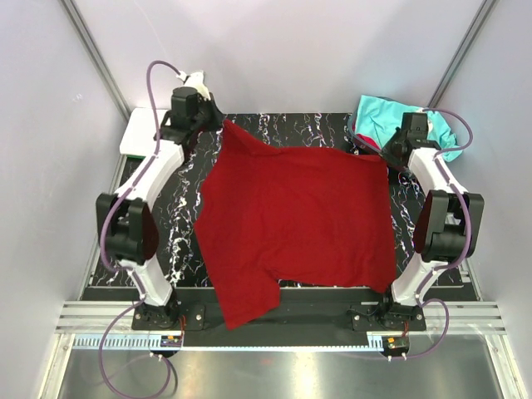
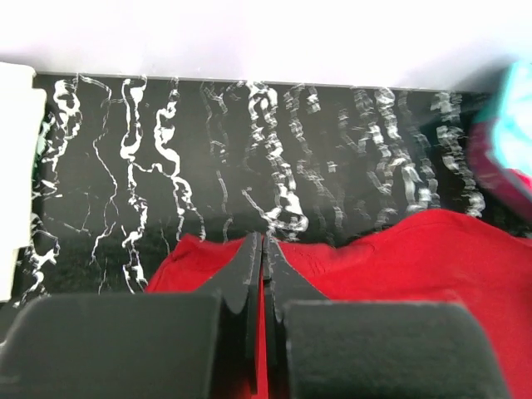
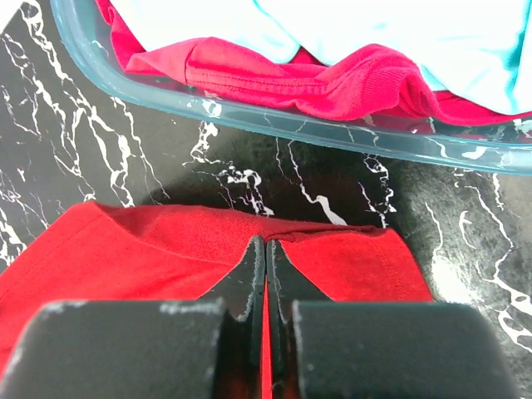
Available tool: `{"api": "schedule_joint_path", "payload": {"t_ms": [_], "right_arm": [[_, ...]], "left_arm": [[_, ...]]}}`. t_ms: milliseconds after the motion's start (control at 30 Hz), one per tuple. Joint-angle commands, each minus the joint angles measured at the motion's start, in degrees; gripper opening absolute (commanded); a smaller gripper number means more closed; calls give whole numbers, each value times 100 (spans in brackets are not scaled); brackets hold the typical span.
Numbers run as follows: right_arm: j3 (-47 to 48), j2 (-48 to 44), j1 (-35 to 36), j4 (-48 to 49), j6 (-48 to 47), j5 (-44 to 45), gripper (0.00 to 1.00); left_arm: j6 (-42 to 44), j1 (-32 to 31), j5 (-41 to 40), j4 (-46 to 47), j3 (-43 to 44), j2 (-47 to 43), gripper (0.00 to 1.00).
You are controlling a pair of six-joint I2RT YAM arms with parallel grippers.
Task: Fold and stack the t-shirts
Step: Fold the tshirt
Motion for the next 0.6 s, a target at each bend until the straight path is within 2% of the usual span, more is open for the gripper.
{"api": "schedule_joint_path", "payload": {"t_ms": [0,200,367,567], "right_arm": [[412,17,-37,-278,-250,-152,0],[491,-88,-46,-726,-198,-266,0],[570,-220,-81,-1122,-198,-292,0],[448,-474,-160,-1272,-215,-205,0]], "left_arm": [[-121,25,264,-327,-170,-846,0],[-305,25,264,-1390,-600,-1585,0],[-700,17,631,-1577,-1311,-2199,0],[-850,-36,659,-1796,-1603,-2455,0]]}}
